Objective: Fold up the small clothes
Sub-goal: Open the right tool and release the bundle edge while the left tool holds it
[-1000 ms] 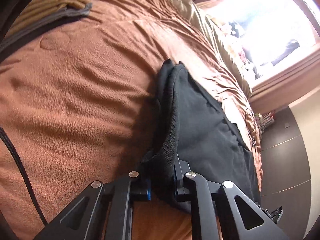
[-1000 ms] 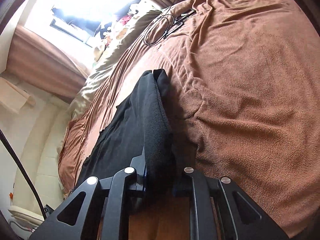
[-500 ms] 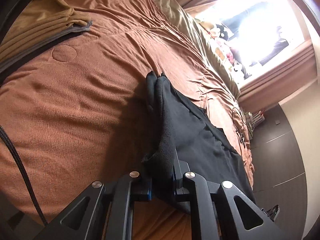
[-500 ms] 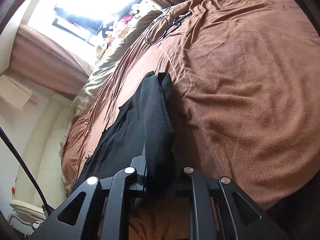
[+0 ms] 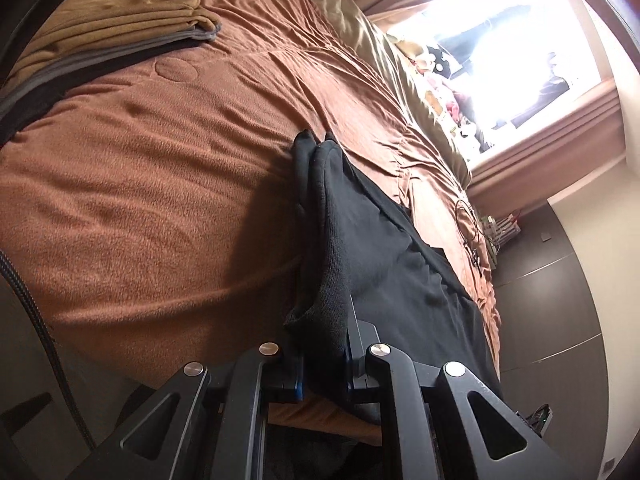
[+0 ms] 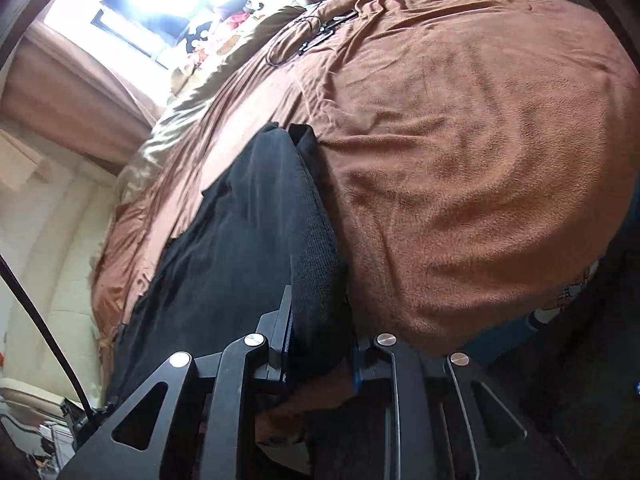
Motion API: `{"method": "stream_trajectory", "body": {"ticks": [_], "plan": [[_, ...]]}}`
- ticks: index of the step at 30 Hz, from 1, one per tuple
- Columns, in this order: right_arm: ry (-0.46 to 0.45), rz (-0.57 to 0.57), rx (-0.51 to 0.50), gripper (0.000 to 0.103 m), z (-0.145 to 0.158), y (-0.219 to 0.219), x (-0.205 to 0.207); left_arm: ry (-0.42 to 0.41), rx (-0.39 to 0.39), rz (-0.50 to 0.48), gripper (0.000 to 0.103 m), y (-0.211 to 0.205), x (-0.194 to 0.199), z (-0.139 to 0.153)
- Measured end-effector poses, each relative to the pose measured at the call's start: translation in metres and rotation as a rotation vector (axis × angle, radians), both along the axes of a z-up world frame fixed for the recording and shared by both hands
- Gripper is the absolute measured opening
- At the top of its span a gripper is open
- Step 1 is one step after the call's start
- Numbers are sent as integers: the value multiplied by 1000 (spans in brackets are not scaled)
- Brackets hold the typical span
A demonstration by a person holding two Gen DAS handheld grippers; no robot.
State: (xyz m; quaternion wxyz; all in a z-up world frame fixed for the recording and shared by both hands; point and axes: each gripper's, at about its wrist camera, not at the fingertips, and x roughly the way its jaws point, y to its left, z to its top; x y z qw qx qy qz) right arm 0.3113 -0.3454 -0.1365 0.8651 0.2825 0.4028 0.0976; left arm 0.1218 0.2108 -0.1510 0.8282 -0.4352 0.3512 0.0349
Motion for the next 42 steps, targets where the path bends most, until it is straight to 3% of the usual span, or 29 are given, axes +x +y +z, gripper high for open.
{"method": "stream_trajectory", "body": {"ticks": [2, 6, 7, 8, 10, 12, 20, 23, 28, 34, 40, 42], "plan": [[-7, -5, -59, 24, 9, 4, -5, 12, -9, -1, 14, -3, -1, -7], [-60, -4, -184, 47, 37, 18, -18, 30, -29, 19, 18, -1, -2, -20], [-65, 2, -213, 48, 43, 23, -21, 26, -44, 24, 20, 0, -4, -23], [-71, 12, -242, 48, 47, 29, -24, 21, -52, 22, 22, 0, -5, -25], [-94, 24, -287, 48, 56, 44, -29, 19, -52, 12, 39, -2, -7, -27], [-114, 44, -320, 48, 61, 61, -33, 5, -61, 5, 44, -3, -8, -29], [-151, 252, -376, 48, 60, 144, -34, -12, -100, -8, 45, -8, -14, -46], [-148, 268, -418, 48, 57, 170, -32, -14, -132, -21, 45, -11, -13, -55], [-142, 302, -458, 48, 49, 210, -30, -42, -108, -24, 45, -17, -11, -54], [-104, 381, -436, 48, 35, 243, -11, -50, -126, -29, 45, -13, -9, -54], [-95, 472, -499, 41, 24, 262, 8, -57, -127, -30, 45, -11, -11, -56], [-81, 495, -505, 30, 20, 266, 13, -64, -137, -26, 45, -8, -13, -58]]}}
